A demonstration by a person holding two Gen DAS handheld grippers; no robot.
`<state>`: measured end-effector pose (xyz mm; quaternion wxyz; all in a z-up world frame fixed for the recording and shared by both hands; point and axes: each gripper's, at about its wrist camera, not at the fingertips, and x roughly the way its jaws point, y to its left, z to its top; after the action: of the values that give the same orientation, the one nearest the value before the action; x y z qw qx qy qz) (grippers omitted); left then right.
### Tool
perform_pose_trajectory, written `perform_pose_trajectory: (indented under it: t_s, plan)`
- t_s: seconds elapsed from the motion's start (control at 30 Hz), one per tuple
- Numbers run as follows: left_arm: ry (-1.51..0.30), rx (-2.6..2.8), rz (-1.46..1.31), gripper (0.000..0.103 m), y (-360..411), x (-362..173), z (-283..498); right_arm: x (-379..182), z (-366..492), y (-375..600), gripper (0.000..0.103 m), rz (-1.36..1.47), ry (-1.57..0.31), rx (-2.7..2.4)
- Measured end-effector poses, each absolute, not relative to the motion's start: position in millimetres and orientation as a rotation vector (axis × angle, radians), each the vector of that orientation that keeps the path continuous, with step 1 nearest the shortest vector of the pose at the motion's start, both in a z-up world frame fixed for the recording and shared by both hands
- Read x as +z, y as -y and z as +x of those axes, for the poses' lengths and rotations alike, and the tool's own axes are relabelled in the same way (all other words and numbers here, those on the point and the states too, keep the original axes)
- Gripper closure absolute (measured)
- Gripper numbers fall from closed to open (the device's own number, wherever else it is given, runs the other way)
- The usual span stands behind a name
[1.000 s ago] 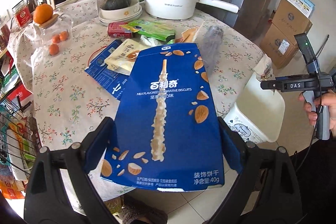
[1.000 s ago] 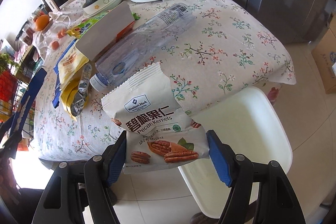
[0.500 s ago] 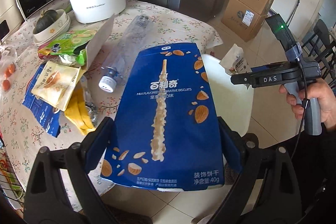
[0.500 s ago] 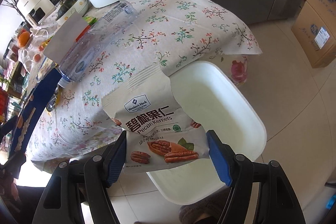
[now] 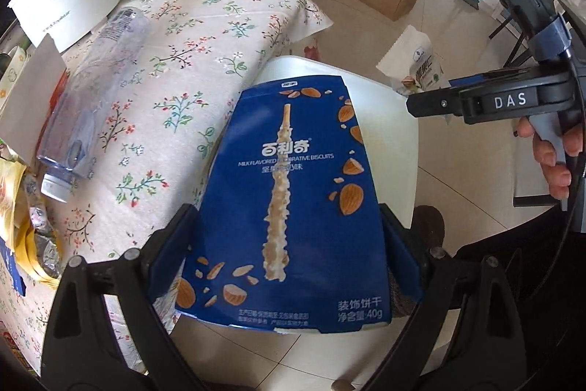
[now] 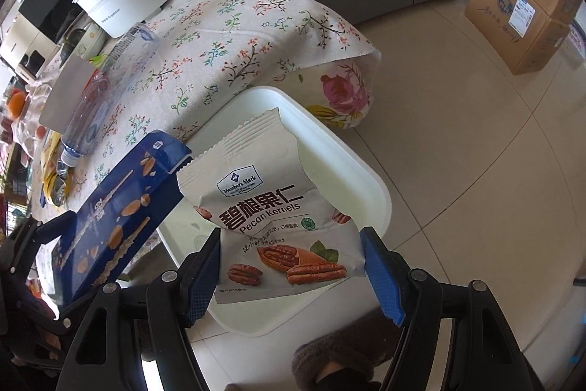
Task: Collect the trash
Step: 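Carry the blue bag and pecan packet over the white bin with both tools, then open the left tool over the bin while the right releases the pecan packet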
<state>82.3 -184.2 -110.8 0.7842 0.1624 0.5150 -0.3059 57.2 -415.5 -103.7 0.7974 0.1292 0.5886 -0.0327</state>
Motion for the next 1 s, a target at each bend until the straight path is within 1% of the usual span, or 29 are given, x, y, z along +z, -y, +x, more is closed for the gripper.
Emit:
perform_pose_trajectory:
  t_s: [0.2, 0.27, 0.73, 0.8, 0.87, 1.0]
  plan:
    - [-1.052, -0.657, 0.453, 0.007, 205.8, -124.7, 84.5, -108.1, 54.7, 423.4, 0.029, 0.287, -1.277, -0.086]
    - [-1.057, -0.651, 0.456, 0.005, 205.6, -125.9, 86.0, -109.2, 54.3, 424.1, 0.029, 0.285, -1.282, -0.085]
    - [-1.073, -0.541, 0.388, 0.004, 161.0, -112.9, 99.5, -114.1, 63.4, 408.5, 0.028, 0.257, -1.307, -0.049]
    - [-1.071, -0.523, 0.383, 0.004, 154.5, -110.7, 100.3, -114.6, 66.0, 406.0, 0.026, 0.268, -1.315, -0.026]
    - [-1.070, -0.509, 0.372, 0.004, 147.0, -107.7, 101.0, -115.4, 68.2, 403.9, 0.019, 0.269, -1.321, -0.035]
    - [-1.068, -0.487, 0.346, 0.004, 133.1, -101.2, 103.4, -115.3, 71.6, 399.9, 0.018, 0.265, -1.328, -0.037]
